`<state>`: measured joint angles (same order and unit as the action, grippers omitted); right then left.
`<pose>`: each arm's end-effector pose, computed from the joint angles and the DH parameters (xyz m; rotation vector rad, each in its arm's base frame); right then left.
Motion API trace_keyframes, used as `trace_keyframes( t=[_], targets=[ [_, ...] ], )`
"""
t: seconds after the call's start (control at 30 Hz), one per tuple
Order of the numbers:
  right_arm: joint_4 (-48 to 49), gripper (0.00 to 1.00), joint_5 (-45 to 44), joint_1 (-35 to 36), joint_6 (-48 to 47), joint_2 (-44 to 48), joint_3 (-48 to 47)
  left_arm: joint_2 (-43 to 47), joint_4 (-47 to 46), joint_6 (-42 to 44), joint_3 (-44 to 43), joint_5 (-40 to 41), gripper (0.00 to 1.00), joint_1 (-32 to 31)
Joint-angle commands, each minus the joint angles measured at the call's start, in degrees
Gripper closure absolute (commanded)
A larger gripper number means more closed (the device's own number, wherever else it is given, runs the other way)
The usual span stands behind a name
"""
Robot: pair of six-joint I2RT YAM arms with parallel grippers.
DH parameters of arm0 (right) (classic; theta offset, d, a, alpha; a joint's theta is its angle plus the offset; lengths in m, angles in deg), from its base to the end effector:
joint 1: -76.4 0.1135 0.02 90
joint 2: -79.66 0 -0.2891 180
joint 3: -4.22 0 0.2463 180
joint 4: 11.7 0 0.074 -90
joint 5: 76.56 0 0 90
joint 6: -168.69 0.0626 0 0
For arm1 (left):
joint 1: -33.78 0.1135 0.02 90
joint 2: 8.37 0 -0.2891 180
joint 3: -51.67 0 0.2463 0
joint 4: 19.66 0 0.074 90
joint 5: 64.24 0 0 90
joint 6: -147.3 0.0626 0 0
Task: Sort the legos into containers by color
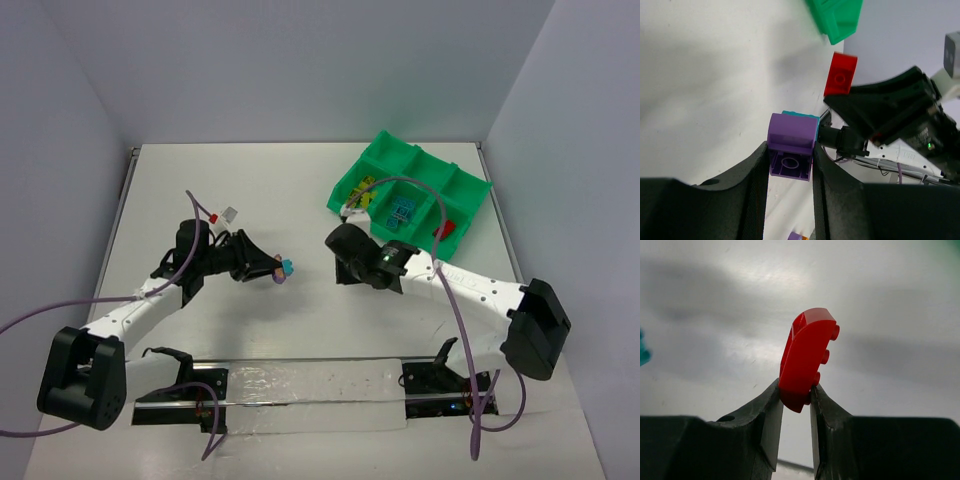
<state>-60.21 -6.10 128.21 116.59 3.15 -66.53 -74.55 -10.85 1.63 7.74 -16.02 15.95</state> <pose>0.1867 0.2034 0.2619 -0.1621 2.4538 0.2585 0.2105 -0.1115 0.2224 -0.2760 2.3318 -1.4779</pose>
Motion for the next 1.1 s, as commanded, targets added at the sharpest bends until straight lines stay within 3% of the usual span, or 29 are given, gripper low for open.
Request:
trace_keyframes(
  t=[0.0, 0.17, 0.43, 0.9, 1.07],
  targets=[
    [0.1, 1.00, -0.7, -8.1, -3.6, 4.1, 0.8, -1.2, 1.4, 2.2, -5.8, 0.0, 1.00, 0.4],
    [1.4, 1.00, 3.2, -19.8, -6.7, 3.2, -1.1, -4.1, 5.2, 6.3, -10.9, 1.7, 1.00, 0.4],
    [-1.6, 1.00, -2.1, -34.2, -4.1, 2.9, -4.6, -6.2, 14.7, 12.4, -17.7, 5.1, 1.00, 0.4],
    [3.0, 0.99, -3.4, -45.1, -6.5, -7.8, -10.9, -4.6, 17.8, 13.9, -19.1, 7.2, 1.00, 0.4],
    [4.5, 0.93, -4.0, -46.9, -7.2, -9.0, -9.4, -3.5, 19.7, 14.9, -20.1, 8.7, 1.00, 0.4]
  ],
)
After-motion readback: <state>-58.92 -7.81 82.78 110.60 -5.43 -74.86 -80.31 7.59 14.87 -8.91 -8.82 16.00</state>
